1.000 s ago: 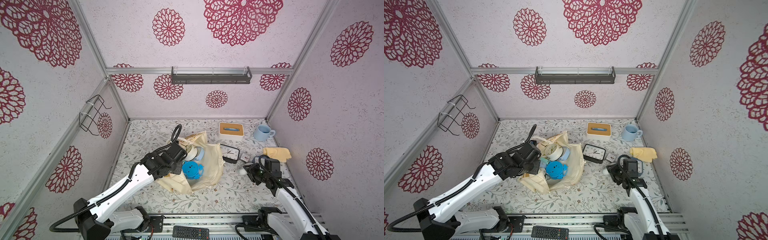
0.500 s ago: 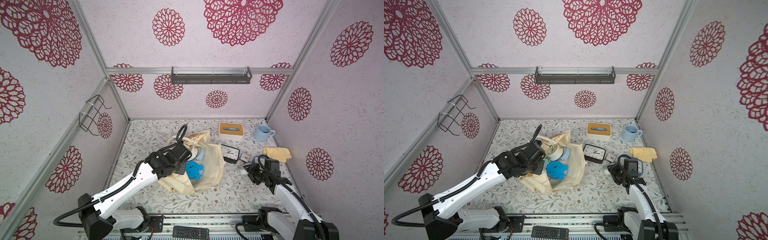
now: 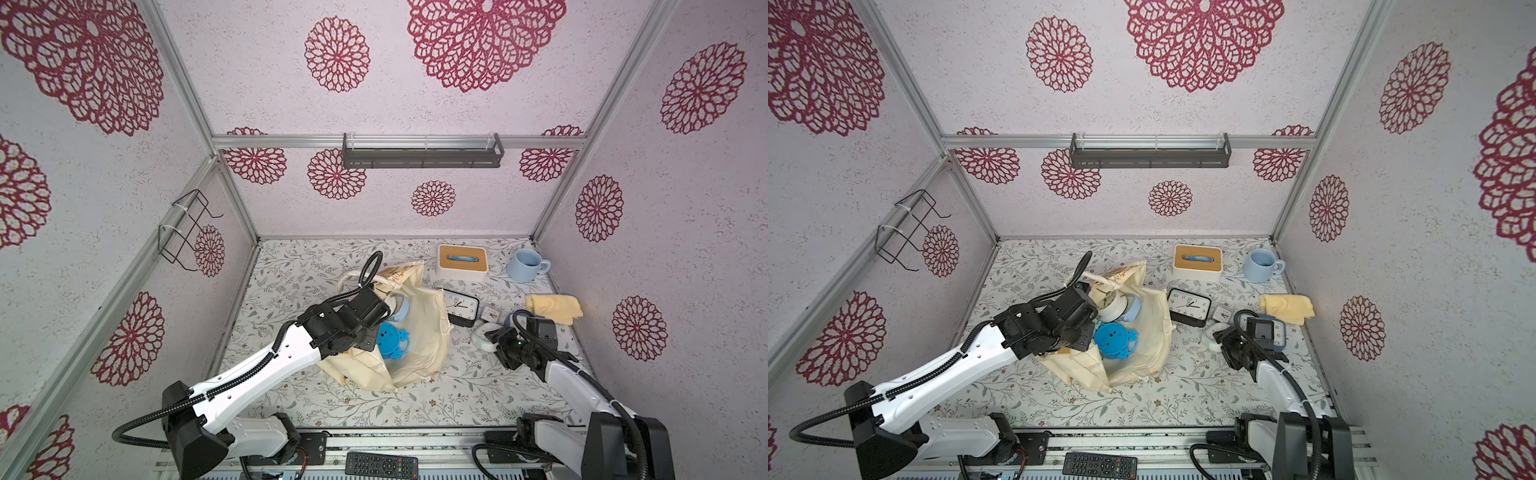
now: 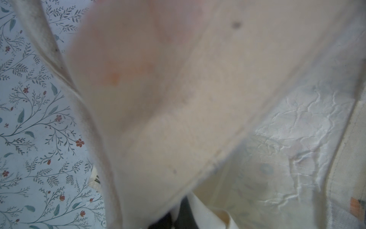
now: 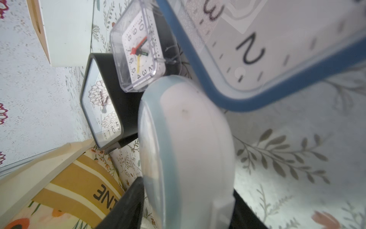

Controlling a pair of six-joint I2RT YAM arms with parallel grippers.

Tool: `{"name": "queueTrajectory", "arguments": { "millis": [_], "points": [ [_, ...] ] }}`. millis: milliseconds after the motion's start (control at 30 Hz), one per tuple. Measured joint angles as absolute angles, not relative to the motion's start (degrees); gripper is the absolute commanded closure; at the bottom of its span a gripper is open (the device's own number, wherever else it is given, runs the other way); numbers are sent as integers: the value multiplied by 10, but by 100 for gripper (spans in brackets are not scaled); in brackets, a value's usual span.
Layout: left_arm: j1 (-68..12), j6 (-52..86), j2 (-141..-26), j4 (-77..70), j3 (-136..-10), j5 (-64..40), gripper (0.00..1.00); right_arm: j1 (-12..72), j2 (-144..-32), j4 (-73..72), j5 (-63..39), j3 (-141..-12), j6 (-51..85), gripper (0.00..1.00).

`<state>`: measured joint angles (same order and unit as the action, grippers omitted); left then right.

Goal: Take the alarm clock out of the canvas bag
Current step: Place the alarm at the center of the board, then pick up the alarm from the canvas bag.

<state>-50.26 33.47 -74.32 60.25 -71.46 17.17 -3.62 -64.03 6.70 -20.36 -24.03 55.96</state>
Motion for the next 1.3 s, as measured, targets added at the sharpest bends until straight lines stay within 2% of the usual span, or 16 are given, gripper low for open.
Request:
{"name": "queueTrajectory", "arguments": {
  "millis": [233,400,533,767,1000,1133,1300],
  "points": [
    [-509,336,-743,607,-719,170,100,-37,-705,62,-187,-273,544,22],
    [-512,335,-743,608,-719,168,100,-38,-695,93,-176,-289,526,16],
    [-512,330,-738,609,-718,164,100,-38,-620,127,-174,-310,516,12],
    [-512,335,-716,607,-708,157,100,-4,-455,171,-180,-380,496,13],
    [-512,346,-707,595,-695,157,100,121,-408,217,-189,-475,475,19],
    [-512,352,-703,591,-694,154,100,242,-410,203,-185,-486,491,20],
    [-511,356,-700,590,-694,153,100,413,-444,140,-120,-469,516,19]
  ]
}}
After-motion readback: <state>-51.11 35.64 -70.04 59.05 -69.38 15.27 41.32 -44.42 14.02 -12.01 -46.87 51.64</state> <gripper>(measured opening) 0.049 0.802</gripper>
